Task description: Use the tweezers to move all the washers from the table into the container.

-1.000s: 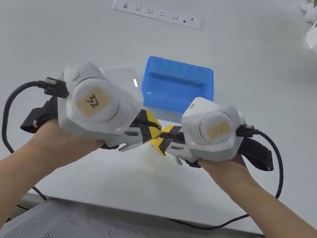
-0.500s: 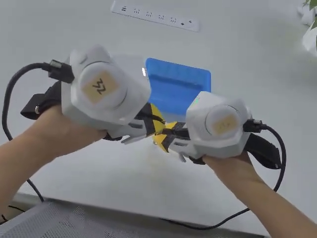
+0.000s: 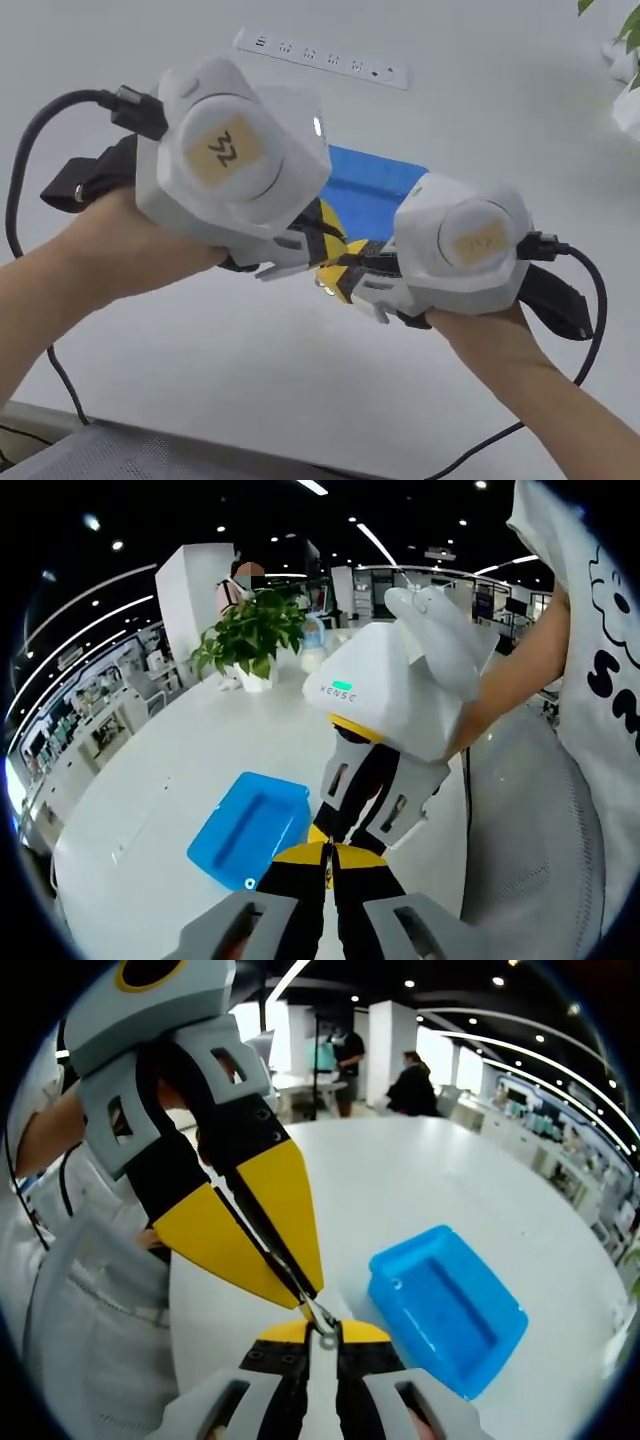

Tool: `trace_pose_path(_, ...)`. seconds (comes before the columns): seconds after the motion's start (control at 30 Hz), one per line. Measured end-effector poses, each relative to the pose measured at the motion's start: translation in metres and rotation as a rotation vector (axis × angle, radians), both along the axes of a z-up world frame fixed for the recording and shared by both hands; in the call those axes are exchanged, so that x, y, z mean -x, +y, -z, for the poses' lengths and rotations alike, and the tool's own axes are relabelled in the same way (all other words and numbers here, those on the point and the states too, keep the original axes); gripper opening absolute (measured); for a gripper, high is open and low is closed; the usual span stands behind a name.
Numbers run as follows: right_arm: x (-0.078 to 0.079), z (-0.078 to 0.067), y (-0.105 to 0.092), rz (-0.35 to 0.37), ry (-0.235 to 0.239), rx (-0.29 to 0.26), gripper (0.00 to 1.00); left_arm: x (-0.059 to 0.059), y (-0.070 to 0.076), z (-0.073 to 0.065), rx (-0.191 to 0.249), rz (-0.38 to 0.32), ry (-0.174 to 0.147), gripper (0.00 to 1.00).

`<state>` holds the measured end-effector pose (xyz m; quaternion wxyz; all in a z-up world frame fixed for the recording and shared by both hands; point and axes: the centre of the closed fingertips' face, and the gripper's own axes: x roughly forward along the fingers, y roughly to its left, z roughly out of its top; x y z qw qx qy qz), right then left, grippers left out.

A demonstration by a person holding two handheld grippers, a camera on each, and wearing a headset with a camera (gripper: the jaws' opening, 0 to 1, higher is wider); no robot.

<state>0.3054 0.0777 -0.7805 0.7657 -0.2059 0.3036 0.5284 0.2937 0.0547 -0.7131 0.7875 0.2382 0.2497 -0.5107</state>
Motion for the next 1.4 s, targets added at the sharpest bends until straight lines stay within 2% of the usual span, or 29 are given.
trace_pose_path(0.1, -0.007, -0.005, 0.002, 0.0, -0.012, -0.005, 0.05, -0.005, 0.002, -0.006, 0.001, -0.006, -0.008, 0.0)
trace_pose_path(0.43, -0.023, -0.02, 0.001, 0.005, -0.047, -0.007, 0.05, -0.019, -0.001, -0.019, -0.007, 0.019, -0.072, 0.0)
trace_pose_path(0.93, -0.048, -0.034, 0.006, 0.022, -0.086, -0.025, 0.05, -0.041, 0.002, -0.031, -0.005, 0.025, -0.119, 0.0)
trace_pose_path(1.2, -0.069, -0.037, 0.012, 0.033, -0.125, -0.02, 0.05, -0.061, 0.005, -0.032, 0.002, 0.013, -0.149, 0.0)
trace_pose_path(1.4, -0.085, -0.029, 0.016, 0.047, -0.139, -0.012, 0.05, -0.08, 0.01, -0.021, 0.014, -0.008, -0.157, 0.0)
